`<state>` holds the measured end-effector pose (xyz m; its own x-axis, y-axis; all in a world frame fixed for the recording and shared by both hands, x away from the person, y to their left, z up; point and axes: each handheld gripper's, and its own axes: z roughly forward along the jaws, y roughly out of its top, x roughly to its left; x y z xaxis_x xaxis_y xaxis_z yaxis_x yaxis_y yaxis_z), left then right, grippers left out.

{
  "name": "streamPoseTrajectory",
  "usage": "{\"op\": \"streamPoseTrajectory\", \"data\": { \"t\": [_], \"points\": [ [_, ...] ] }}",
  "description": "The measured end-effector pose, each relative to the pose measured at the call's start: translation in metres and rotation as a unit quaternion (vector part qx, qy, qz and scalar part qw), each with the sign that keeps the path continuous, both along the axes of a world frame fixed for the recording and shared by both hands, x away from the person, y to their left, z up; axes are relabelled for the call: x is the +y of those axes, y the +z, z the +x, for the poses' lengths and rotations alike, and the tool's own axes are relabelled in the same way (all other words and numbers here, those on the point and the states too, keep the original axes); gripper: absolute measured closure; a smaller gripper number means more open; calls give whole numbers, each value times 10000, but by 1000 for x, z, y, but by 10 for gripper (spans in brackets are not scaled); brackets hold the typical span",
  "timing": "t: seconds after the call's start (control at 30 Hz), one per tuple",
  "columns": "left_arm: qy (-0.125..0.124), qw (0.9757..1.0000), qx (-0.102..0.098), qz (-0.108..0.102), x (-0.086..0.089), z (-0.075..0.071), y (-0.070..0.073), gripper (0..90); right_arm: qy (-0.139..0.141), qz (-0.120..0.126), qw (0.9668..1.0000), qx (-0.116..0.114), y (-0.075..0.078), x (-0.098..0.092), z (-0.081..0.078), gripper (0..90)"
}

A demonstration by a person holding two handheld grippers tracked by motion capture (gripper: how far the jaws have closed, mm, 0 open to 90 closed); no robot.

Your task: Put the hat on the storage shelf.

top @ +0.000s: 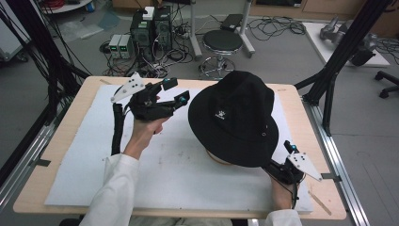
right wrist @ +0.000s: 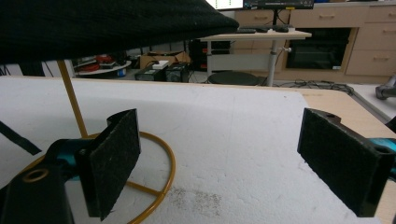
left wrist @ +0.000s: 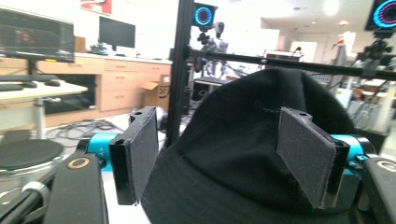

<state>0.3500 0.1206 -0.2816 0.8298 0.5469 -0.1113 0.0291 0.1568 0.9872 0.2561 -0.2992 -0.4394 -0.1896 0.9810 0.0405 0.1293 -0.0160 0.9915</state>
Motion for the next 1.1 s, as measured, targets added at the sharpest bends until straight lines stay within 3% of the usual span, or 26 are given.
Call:
{"op": "streamPoseTrajectory", "data": {
  "t": [0.2, 0.43, 0.6, 0.87, 1.03, 1.1],
  "points": [
    [400, 9991, 74, 91, 26, -9, -6, 275, -13, 4, 10000, -6, 0, 0, 0, 126],
    [997, 9949, 138, 23, 65, -19, -17, 244, -6, 0, 10000, -2, 0, 0, 0, 126],
    [1483, 9889, 117, 45, 94, -27, -29, 231, -9, 10, 10000, 6, 0, 0, 1, 126],
    [1840, 9826, 239, 101, 129, -36, -47, 218, -53, 37, 10000, 30, 0, 1, 1, 125],
    [2138, 9764, 294, 97, 143, -43, -63, 207, -64, -2, 10000, 11, 0, 0, 0, 125],
    [2311, 9724, 296, 145, 148, -46, -68, 200, -60, 0, 10000, 10, 0, 1, 0, 125]
  ]
}}
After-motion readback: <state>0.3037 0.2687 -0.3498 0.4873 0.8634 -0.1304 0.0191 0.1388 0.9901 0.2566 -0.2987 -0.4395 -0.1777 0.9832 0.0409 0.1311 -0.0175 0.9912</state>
